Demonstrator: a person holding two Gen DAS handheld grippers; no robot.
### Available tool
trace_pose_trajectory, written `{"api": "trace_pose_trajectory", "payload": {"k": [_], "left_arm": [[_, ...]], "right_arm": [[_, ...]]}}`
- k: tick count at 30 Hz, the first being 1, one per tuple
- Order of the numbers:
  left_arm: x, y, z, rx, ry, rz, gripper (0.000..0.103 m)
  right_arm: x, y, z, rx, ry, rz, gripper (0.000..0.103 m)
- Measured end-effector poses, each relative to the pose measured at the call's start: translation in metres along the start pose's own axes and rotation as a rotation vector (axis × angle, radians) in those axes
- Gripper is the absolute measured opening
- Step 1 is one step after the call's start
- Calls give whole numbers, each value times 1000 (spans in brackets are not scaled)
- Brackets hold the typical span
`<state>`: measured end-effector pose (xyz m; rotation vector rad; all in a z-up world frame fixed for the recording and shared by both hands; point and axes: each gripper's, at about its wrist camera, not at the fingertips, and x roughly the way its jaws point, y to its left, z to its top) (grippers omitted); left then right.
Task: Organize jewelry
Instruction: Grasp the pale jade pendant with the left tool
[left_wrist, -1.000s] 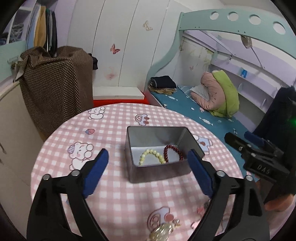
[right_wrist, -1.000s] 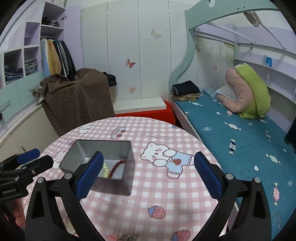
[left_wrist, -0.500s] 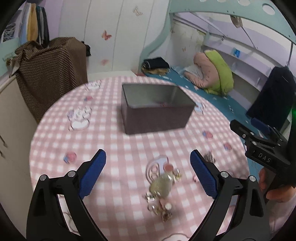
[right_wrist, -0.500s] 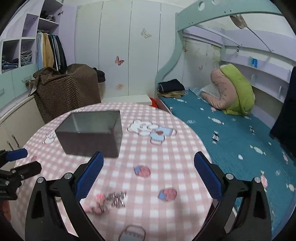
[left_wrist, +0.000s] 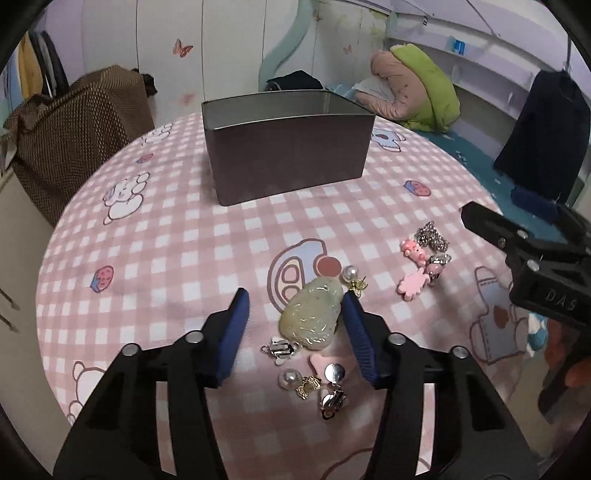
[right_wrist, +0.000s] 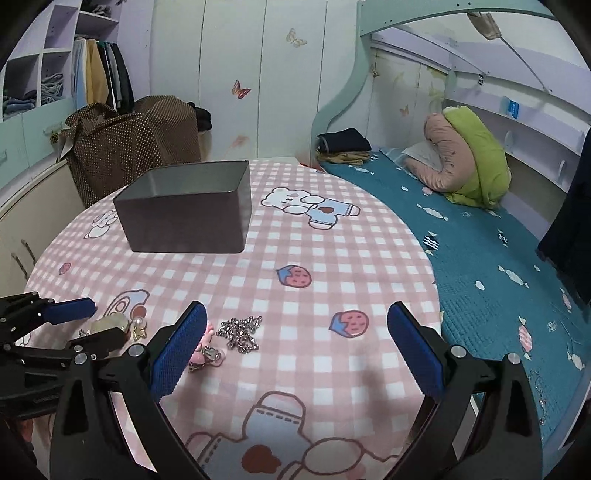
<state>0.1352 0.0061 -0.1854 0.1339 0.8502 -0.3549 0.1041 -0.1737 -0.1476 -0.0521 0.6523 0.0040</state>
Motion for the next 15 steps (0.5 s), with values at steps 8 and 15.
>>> {"api": "trace_pose_trajectory", "payload": {"k": [8, 15], "left_arm": [[0, 4, 3, -51, -9, -5, 29], [-10, 22, 5, -147, -37, 1, 29]], "right_arm": [[-5, 15, 0, -50, -18, 68, 95], [-4, 34, 4, -91, 0, 160, 82]]}}
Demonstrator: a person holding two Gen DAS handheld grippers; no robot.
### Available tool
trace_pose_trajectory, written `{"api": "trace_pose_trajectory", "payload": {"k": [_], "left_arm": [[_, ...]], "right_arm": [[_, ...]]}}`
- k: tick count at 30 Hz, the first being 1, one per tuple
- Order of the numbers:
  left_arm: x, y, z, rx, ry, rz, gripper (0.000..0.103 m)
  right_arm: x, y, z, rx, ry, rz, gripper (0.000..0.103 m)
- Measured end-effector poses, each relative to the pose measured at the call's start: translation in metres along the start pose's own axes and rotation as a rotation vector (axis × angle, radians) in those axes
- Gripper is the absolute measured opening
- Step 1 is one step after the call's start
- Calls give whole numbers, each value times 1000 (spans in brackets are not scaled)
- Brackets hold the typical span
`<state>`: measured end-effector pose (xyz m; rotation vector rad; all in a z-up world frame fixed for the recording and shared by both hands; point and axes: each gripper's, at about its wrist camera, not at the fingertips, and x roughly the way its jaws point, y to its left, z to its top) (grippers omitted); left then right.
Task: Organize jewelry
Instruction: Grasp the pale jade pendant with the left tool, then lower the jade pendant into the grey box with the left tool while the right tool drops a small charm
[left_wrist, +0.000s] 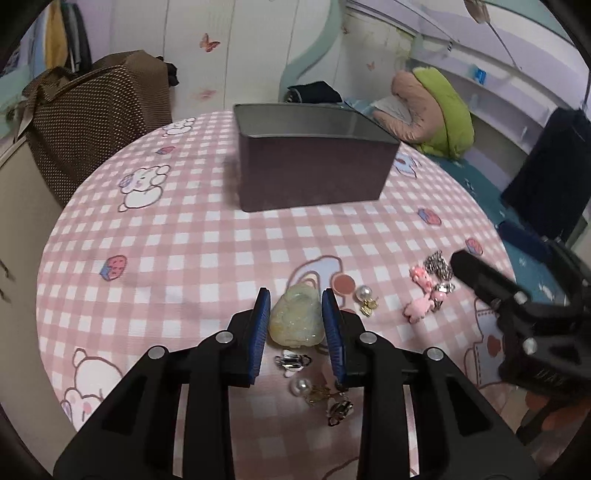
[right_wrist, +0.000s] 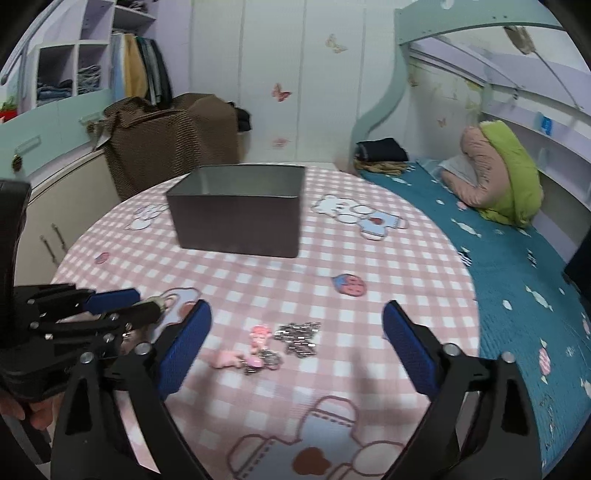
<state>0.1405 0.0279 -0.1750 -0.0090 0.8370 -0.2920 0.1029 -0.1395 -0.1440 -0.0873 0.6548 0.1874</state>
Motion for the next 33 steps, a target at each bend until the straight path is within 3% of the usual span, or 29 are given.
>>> {"api": "trace_pose_trajectory", "payload": {"k": [5, 8, 16, 20, 33], "left_arm": [[-10, 12, 1, -45, -21, 14, 29], [-15, 17, -1, -60, -31, 8, 29], [-23, 26, -7, -85, -64, -26, 29], [-23, 26, -8, -79, -69, -34, 29], [-25, 19, -3, -74, -83, -49, 29]], "right_arm": [[12, 22, 1, -40, 58, 100, 51], [17, 36, 0, -63, 86, 153, 43], [37, 59, -7, -105, 164, 189, 33], [40, 59, -8, -119, 153, 176, 13], [35, 43, -2, -82, 140, 168, 12]]}}
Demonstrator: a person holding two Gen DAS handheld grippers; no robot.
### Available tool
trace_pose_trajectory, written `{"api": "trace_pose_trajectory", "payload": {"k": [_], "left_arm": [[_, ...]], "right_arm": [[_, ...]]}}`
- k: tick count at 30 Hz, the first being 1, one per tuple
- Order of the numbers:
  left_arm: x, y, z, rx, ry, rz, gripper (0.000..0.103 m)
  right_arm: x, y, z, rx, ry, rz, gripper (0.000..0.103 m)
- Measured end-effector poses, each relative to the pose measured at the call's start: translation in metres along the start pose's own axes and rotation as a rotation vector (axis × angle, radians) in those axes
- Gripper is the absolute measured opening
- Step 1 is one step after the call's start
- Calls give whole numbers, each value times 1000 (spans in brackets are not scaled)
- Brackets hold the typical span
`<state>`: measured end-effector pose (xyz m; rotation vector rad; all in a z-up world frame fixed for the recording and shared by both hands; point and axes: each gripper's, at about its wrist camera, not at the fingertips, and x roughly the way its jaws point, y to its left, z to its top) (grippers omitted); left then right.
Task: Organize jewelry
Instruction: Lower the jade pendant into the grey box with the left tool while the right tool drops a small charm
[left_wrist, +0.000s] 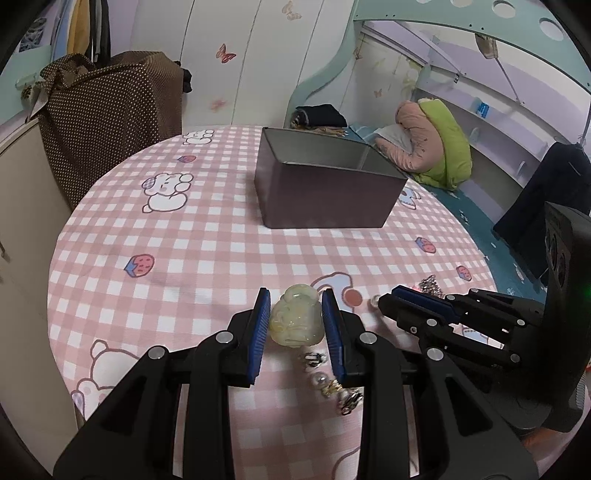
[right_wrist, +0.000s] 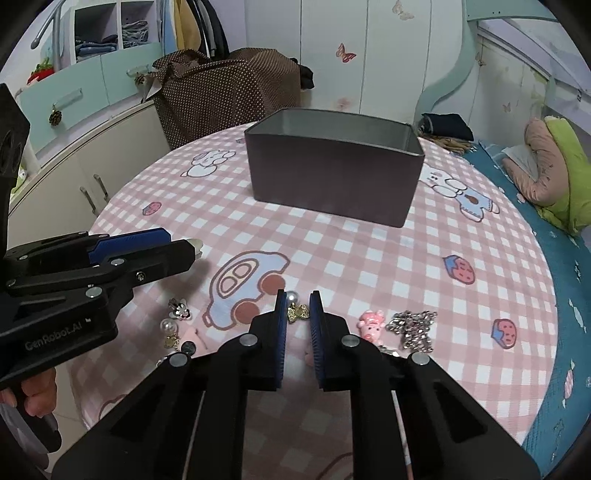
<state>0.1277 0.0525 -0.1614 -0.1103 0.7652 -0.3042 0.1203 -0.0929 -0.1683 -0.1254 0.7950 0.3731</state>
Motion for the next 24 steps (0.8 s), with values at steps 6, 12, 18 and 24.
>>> {"api": "trace_pose_trajectory", "payload": {"k": [6, 12, 18, 24], "left_arm": [[-1, -9, 5, 21, -14, 5, 29], [-2, -16, 16, 30, -40, 0, 29], [-5, -24, 36, 48, -88, -5, 29], [-5, -34, 65, 81, -144, -1, 29]], "right_arm": [[-9, -8, 4, 18, -27, -6, 12], [-19, -18, 15, 32, -73, -25, 12], [-32, -30, 39, 36, -147, -49, 12], [-37, -39, 66, 35, -220, -58, 12]]}}
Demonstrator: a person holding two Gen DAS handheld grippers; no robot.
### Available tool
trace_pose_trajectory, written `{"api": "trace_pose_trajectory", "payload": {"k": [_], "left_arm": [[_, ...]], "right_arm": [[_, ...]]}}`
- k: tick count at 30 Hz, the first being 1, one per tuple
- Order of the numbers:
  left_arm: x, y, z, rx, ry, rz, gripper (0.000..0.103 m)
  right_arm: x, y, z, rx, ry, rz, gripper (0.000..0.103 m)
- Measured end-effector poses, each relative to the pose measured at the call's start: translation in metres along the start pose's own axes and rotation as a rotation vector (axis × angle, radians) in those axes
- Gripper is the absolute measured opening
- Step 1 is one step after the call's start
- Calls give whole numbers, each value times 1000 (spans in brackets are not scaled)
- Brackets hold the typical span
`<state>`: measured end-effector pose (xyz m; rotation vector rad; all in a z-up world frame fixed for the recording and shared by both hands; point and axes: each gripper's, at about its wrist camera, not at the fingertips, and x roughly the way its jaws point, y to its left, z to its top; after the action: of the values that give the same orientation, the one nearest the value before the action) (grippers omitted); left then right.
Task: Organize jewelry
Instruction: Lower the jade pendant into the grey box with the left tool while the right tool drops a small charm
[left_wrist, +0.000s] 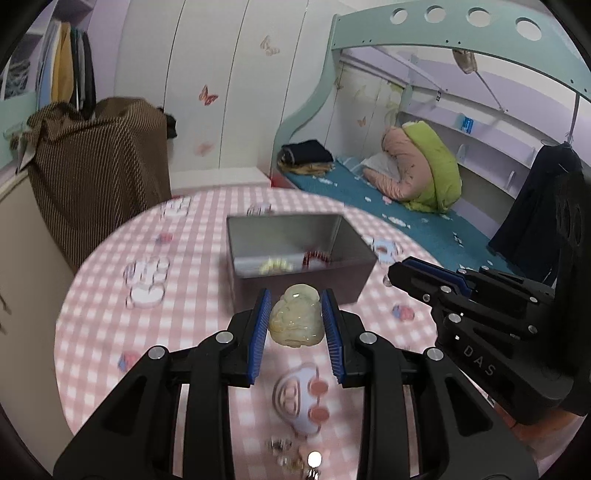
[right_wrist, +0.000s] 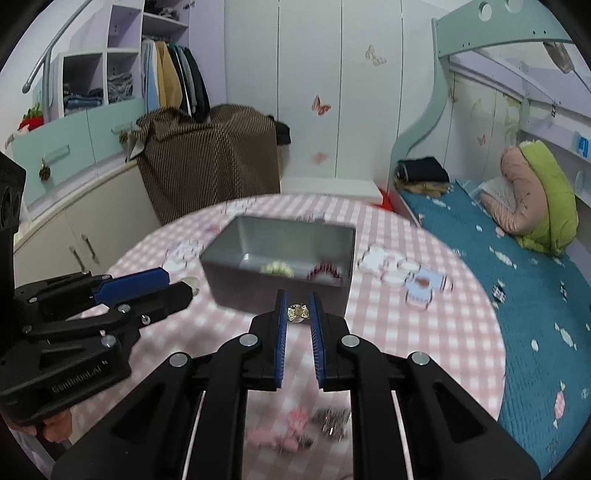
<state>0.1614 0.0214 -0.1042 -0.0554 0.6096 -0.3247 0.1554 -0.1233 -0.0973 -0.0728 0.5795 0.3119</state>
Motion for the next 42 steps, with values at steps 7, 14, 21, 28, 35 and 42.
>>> {"api": "trace_pose_trajectory", "payload": {"k": [7, 14, 21, 28, 35, 42], "left_arm": [[18, 0, 29, 2, -28, 10, 29], [48, 9, 45, -11, -17, 30, 29], [72, 19, 47, -33, 10, 37, 29], [87, 21, 44, -39, 40, 43, 29], [90, 20, 43, -32, 44, 51, 29], [87, 19, 42, -28, 48, 70, 37]], "right_arm": [[19, -11, 29, 13, -49, 9, 12], [54, -14, 36, 17, -12, 38, 12], [70, -22, 32, 38, 22, 74, 13], [70, -40, 31, 99, 20, 32, 47], [70, -60, 22, 140, 41, -38, 63], [63, -65, 16, 148, 51, -48, 64]]}}
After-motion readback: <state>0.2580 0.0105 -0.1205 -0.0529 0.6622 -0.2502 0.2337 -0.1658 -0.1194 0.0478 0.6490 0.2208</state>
